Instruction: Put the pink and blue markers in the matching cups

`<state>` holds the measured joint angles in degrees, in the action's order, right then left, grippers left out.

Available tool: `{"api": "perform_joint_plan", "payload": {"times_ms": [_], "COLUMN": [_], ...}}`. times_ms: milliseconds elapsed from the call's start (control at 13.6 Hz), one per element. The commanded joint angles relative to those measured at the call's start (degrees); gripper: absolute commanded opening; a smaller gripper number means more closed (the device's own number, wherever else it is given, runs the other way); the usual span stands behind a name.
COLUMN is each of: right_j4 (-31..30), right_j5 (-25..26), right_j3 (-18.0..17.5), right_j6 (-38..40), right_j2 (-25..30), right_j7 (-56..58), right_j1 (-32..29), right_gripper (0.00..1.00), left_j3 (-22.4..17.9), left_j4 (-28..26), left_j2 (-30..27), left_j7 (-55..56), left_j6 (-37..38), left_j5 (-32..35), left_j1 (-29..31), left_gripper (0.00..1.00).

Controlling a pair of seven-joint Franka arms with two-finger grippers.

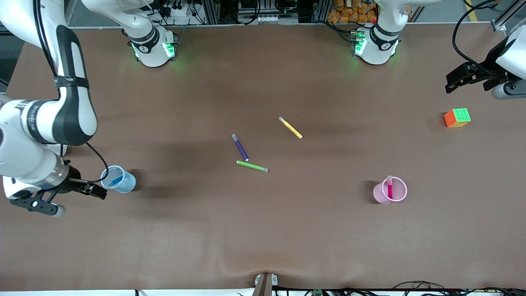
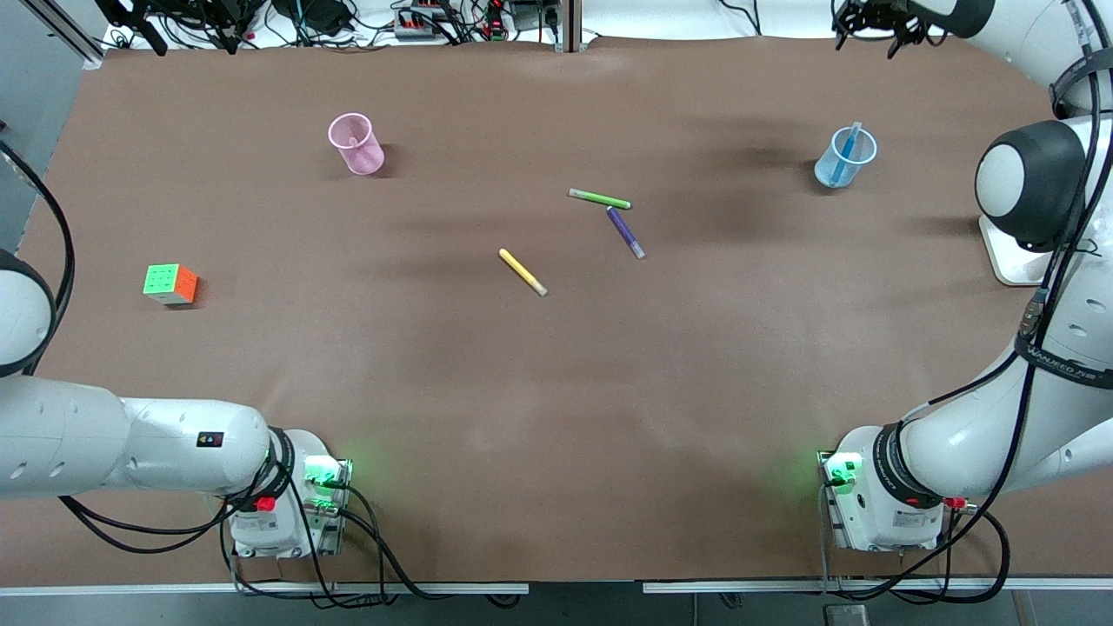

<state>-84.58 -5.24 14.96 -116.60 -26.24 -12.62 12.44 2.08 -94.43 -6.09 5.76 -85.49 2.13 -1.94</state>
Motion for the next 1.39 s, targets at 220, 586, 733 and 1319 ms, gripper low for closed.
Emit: {"api": "perform_joint_plan", "payload": {"times_ms": [220,586,733,1319], "right_j4": [12.1,17.9,18.5,23.3], "right_j5": [-1.2,-2.9,-4.3,-5.0], "right_j3": [0.0,-0.3,0.0,-0.3], "right_j6": [15.9,28.3,29.3,49.3], "right_j2": [-1.3,2.1,2.9,9.9], "right_j7": [0.9,3.5,7.6,8.0], "right_j1": [-1.6,-4.0,-4.8,-6.3], "right_gripper": [1.00,1.00,1.00,1.00], "left_j3": [0.7,0.9,1.1,1.2], "left_j4": [-0.1,-0.2,-0.5,-3.0], "left_j2": [-1.6,-2.3,-3.0,-5.2], "left_j7": [-0.8,0.3,0.3,-0.4], "left_j6": [0.8,0.7,0.7,-0.7], "left_j5": [0.2,0.2,0.2,0.2], "left_j1": [0.0,-0.1,0.1,0.0], "left_gripper": [1.00,1.00,1.00,1.00]}}
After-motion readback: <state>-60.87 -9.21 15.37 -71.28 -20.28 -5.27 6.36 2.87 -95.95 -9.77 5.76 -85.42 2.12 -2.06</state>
